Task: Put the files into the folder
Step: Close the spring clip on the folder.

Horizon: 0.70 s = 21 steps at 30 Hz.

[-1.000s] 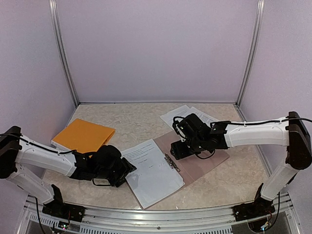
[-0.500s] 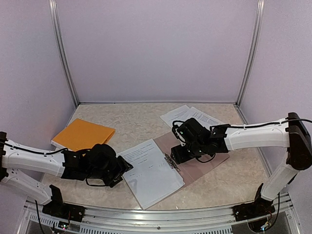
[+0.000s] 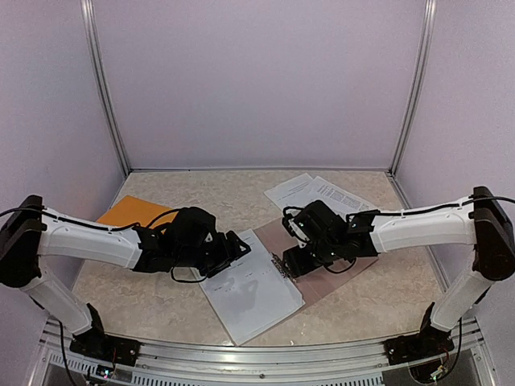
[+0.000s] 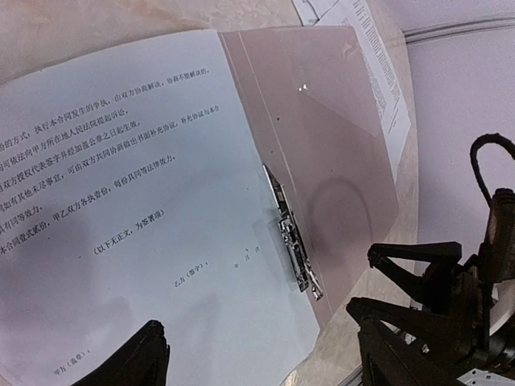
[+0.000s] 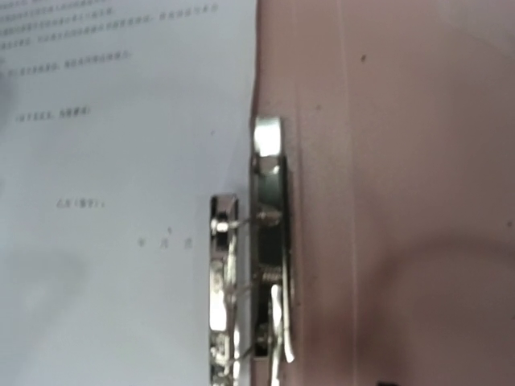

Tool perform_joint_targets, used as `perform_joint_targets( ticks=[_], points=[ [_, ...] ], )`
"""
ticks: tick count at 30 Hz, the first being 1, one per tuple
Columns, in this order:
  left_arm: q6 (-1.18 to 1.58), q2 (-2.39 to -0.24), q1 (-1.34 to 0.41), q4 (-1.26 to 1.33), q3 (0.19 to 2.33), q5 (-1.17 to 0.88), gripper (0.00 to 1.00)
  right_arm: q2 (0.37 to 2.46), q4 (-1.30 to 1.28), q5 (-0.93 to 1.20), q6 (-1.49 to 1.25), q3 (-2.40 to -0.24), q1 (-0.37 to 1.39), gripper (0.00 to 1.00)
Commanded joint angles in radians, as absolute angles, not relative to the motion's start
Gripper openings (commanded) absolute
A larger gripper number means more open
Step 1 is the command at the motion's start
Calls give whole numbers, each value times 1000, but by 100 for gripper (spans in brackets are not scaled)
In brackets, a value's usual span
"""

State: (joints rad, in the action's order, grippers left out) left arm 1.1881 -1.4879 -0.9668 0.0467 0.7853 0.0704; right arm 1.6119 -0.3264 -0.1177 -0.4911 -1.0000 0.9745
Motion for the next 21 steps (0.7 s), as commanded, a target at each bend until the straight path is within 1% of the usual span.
perform_joint_targets(
  ticks=[1,6,21],
  points=[
    [1133,-1604,-937,163,814,-92,78,1598,-310,-79,-490,-958,972,60],
    [1148,-1702,-918,218,827,-174,77,1576,-295,-71,-517,-916,962,60],
    [1245,-1771,-868,263,787,-278,77,1518,-261,-22,-591,-848,945,60]
  ],
)
